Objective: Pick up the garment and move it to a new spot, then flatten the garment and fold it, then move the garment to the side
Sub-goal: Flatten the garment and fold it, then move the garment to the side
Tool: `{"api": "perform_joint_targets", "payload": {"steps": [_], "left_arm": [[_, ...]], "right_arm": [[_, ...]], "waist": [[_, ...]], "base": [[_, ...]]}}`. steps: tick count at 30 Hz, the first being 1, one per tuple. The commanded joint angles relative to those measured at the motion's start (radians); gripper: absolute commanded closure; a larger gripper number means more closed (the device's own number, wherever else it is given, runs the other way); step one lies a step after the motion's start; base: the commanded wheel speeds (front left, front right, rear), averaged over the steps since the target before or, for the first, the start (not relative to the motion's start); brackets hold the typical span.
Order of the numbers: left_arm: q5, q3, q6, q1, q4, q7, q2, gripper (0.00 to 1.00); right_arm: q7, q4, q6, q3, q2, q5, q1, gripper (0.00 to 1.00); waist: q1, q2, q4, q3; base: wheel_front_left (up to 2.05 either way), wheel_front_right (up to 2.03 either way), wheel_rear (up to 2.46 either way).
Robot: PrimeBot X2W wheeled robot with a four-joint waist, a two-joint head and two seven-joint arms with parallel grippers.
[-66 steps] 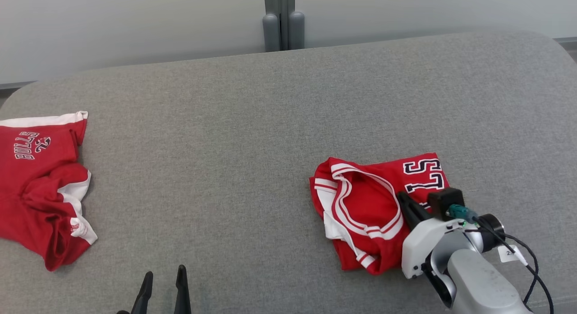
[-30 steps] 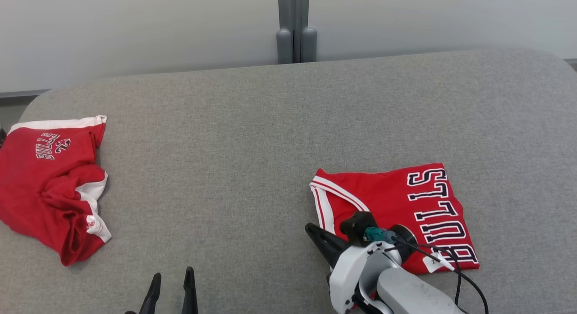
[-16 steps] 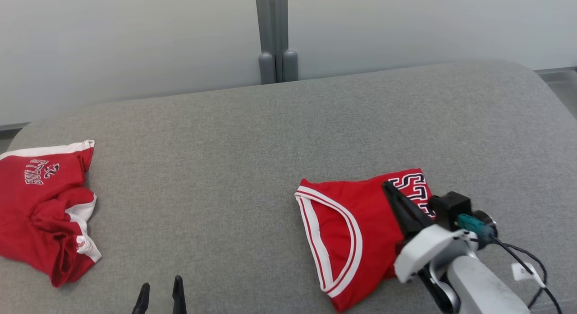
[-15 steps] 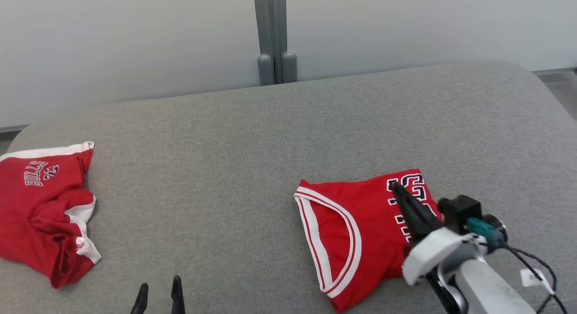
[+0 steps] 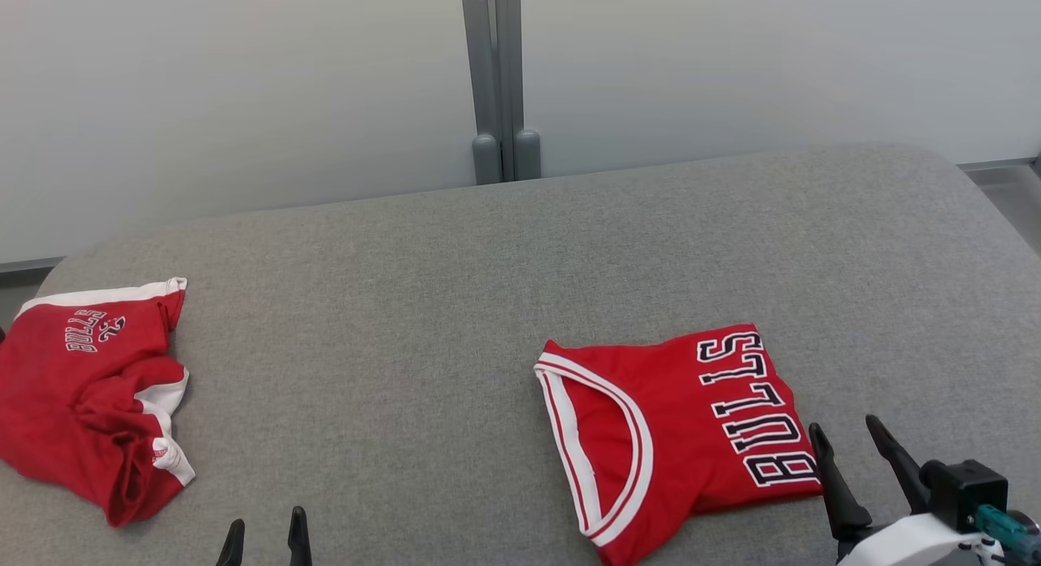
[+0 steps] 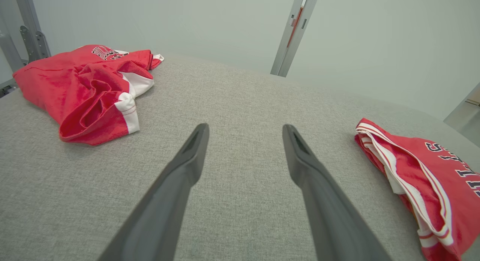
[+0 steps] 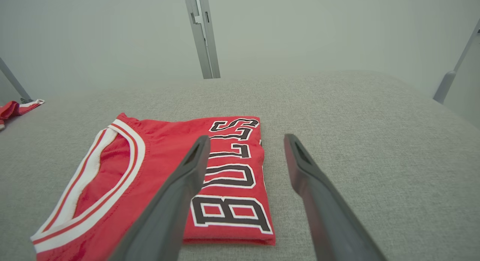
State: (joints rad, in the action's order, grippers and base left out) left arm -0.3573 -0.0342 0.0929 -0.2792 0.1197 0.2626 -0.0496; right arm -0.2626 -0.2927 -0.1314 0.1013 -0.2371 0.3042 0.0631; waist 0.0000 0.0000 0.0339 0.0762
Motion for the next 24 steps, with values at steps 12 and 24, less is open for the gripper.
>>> {"api": "perform_joint_targets", "payload": {"steps": [12,24], "left_arm": [[0.029,0.028,0.017,-0.031,-0.002,0.003,-0.002,0.0],[0.031,0.008,0.022,0.01,0.008,0.003,-0.002,0.0]], "right_arm": [[-0.003,0.004,0.001,-0.006,0.031,-0.029,0.028,0.0],[0.424,-0.177,0.001,0.061,-0.057,0.172,-0.269,0.0]], "waist": [[0.0,0.0,0.006,-0.007],[0.0,0.0,0.002,-0.078]], "base": [[0.0,0.0,0.0],[0.0,0.0,0.0]]}}
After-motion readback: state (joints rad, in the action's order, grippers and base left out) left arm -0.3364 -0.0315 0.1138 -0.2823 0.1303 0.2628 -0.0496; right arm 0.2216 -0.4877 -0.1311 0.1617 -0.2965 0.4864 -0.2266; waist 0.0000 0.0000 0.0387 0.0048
